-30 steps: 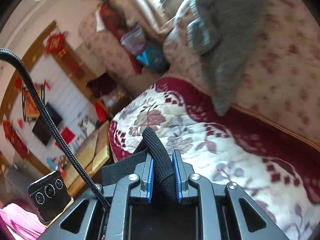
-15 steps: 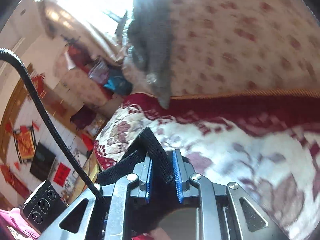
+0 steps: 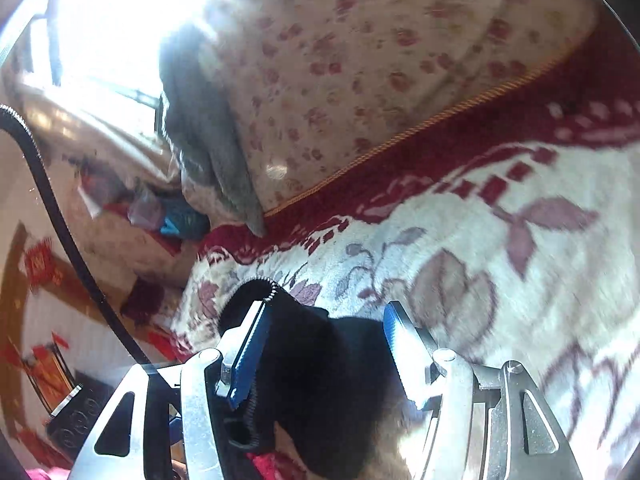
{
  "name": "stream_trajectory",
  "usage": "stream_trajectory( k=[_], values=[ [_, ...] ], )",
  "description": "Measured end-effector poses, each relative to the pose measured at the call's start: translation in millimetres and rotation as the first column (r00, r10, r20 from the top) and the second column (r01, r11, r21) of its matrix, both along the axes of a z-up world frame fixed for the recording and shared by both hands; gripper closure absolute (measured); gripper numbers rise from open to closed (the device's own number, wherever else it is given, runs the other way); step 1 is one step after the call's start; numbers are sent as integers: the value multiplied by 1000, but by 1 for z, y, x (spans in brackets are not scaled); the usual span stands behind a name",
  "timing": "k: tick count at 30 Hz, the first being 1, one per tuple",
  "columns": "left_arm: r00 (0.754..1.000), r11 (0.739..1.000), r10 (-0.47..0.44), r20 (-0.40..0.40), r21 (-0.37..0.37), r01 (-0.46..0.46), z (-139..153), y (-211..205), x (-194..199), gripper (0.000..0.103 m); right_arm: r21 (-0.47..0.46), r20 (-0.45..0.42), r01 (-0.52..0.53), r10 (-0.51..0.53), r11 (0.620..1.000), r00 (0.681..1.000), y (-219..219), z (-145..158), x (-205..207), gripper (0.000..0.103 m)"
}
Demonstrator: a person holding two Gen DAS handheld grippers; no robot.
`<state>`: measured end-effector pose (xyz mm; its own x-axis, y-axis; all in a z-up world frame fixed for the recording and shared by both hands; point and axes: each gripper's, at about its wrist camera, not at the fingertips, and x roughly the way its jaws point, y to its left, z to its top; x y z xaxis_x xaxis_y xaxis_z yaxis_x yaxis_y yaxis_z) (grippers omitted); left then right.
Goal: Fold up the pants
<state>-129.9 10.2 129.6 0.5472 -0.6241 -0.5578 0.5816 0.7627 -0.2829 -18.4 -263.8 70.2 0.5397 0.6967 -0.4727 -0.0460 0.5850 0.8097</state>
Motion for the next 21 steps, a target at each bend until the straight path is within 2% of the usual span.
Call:
stream_trajectory(
  k=[3, 6, 10, 14, 16, 17, 20, 21],
  values=[
    [998, 998, 56, 13, 3, -56, -1, 22, 7, 60, 77, -24, 65, -64, 995, 998, -17, -3, -12, 45],
    [990, 989, 142, 16, 44, -143, -7, 40, 25, 60, 140, -23, 101, -99, 985, 995, -27, -2, -25, 45],
    [980, 977, 200, -9, 72, -199, -18, 47, 56, 60, 35, -14, 38, -37, 999, 999, -6, 6, -35, 44],
    [972, 964, 231, -44, 146, -223, -39, 39, 81, 60, -30, 8, -37, 37, 999, 999, 25, 4, -34, 44],
    [959, 949, 274, -77, 185, -256, -54, 39, 91, 60, -66, 13, -51, 52, 997, 999, 35, 1, -28, 53],
    [952, 943, 293, -87, 191, -272, -58, 42, 92, 60, -99, 23, -55, 58, 994, 998, 42, 1, -23, 64],
    [933, 930, 345, -105, 173, -325, -67, 52, 100, 60, -162, 82, -64, 78, 985, 994, 50, 9, -13, 75],
    [930, 926, 355, -101, 172, -335, -67, 53, 100, 60, -183, 90, -65, 82, 981, 993, 51, 11, -10, 75]
  ],
)
